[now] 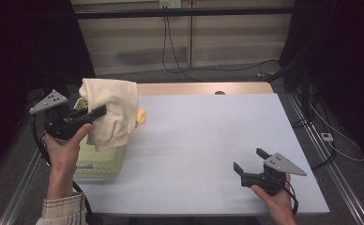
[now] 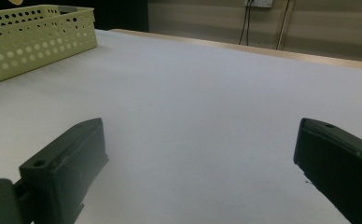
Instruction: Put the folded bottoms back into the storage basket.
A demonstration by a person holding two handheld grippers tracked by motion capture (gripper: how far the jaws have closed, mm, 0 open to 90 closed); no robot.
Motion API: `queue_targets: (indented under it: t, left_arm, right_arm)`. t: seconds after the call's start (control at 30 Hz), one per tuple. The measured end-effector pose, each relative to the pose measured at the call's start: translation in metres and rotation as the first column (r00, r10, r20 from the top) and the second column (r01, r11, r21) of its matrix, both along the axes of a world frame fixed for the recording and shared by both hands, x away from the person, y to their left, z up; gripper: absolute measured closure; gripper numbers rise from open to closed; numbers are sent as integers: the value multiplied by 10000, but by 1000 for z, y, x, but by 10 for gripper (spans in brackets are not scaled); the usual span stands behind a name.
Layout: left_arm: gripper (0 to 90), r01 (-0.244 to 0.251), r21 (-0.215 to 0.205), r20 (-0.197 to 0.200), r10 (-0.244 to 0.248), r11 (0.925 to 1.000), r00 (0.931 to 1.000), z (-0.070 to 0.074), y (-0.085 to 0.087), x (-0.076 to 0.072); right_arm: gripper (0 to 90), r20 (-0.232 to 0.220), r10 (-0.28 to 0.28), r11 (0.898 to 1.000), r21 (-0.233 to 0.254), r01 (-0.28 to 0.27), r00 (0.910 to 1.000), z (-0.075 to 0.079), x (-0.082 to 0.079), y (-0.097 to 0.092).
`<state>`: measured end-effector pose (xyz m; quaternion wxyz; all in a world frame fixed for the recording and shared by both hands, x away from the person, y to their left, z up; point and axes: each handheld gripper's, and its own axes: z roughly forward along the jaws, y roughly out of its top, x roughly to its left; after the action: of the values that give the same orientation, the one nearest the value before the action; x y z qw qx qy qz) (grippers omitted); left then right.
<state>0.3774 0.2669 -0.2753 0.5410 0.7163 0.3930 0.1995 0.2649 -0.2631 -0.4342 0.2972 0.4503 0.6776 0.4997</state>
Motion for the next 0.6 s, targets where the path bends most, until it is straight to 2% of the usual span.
queue_targets:
  t: [0.13, 0.3, 0.4, 0.6]
  left_arm:
    - [770, -125, 192, -52, 126, 9997, 9999, 1, 6, -2]
    - [770, -242, 84, -55, 242, 9997, 9997, 2, 14, -2]
    - [770, -325, 281, -123, 329, 9991, 9994, 1, 16, -2]
    - [770, -361, 181, -169, 364, 9992, 9992, 1, 24, -2]
  right_arm:
    - [25, -27, 24, 10000, -21, -24, 10000, 0, 0, 1]
    - [25, -10, 22, 10000, -18, -22, 10000, 0, 0, 0]
    - [25, -20, 13, 10000, -42, -13, 10000, 0, 0, 0]
    - [26, -7, 2, 10000, -62, -2, 10000, 0, -1, 0]
